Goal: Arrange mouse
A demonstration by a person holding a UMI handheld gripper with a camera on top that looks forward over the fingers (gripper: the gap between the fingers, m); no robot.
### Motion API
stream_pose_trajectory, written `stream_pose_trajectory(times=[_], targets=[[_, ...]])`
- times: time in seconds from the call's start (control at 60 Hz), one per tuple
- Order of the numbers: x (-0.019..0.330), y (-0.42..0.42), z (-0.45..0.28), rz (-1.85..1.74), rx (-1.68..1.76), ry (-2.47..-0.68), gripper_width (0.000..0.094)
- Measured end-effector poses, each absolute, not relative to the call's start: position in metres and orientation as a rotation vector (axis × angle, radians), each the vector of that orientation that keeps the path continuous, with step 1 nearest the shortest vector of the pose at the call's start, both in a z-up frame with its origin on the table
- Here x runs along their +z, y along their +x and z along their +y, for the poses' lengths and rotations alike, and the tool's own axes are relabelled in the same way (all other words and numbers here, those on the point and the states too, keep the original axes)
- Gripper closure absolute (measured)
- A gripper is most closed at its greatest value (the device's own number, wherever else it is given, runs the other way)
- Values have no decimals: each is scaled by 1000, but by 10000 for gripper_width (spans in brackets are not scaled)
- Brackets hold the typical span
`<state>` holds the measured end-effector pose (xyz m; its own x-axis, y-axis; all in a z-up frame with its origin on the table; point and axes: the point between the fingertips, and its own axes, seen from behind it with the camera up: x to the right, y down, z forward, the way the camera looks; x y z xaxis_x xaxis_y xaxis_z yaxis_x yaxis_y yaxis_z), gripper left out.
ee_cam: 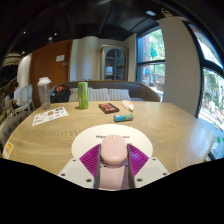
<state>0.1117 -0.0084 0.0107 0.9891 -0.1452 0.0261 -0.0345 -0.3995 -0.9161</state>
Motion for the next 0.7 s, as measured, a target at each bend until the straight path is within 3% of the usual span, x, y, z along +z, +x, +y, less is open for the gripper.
stream_pose_trajectory(times=[0.167, 0.333, 0.367, 0.467, 0.7], targets=[[-2, 114, -6, 146, -118, -2010, 528], [-2, 113, -3, 141, -100, -2008, 430], [-2, 114, -4, 139, -89, -2009, 373], [4, 109, -11, 103, -27, -2002, 76], [35, 122, -55, 97, 38, -1945, 87]])
